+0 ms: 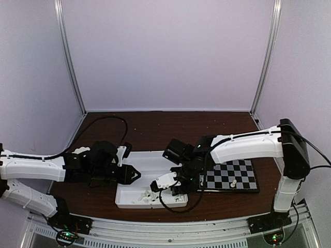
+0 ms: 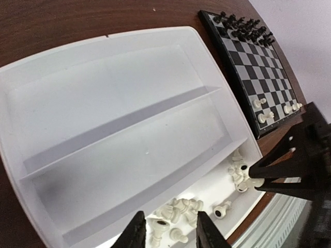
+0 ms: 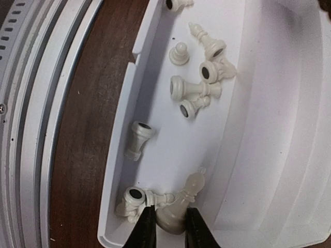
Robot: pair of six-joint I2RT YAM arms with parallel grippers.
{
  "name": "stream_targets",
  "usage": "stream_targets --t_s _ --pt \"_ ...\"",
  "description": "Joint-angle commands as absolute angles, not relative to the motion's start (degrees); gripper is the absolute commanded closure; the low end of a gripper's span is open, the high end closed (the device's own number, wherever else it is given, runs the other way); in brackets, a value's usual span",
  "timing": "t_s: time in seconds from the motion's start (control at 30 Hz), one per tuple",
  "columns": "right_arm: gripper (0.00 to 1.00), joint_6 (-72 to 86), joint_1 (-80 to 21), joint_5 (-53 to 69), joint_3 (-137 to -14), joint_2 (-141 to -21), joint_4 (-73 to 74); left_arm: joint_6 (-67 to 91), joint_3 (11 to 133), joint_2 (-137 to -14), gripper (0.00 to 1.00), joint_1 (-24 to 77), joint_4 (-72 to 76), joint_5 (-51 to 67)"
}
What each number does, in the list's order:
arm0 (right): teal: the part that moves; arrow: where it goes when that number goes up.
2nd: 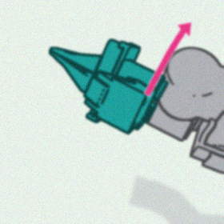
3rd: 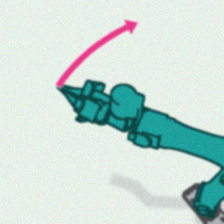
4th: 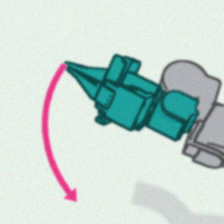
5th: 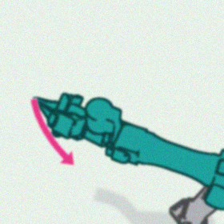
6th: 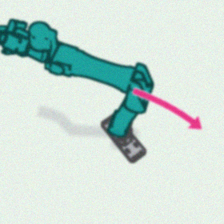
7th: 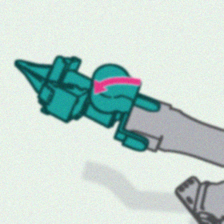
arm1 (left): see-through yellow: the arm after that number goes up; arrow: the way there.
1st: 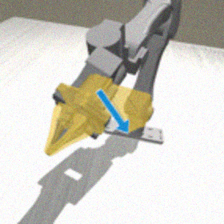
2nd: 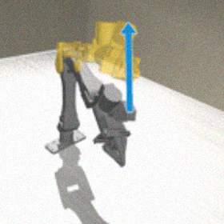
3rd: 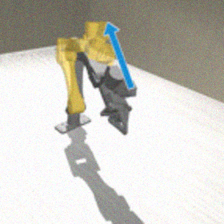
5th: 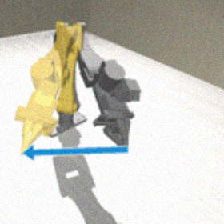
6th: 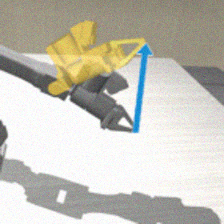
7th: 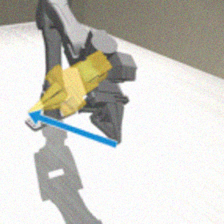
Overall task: Set up the chess pieces on the board
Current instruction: Pick up the bishop from the storage box, then pass from the right arm to the left
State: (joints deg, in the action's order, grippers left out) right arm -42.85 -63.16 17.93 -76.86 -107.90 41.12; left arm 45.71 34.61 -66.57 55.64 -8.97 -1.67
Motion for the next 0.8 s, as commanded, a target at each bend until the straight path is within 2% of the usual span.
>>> stream_targets --t_s 0.0,0.3,0.77 --pt "0.88 -39.51 -61.54 21.92 -76.63 -101.82 40.54 48.07 36.05 -71.99 0.64 55.33 4.00 7.98" --pt "0.89 -36.64 -59.79 25.87 -78.03 -100.06 40.59 53.43 37.12 -80.72 0.57 55.29 22.99 23.30" --pt "0.89 -34.01 -58.42 29.17 -80.29 -99.02 41.28 56.84 38.67 -86.05 0.56 55.30 24.92 25.41"
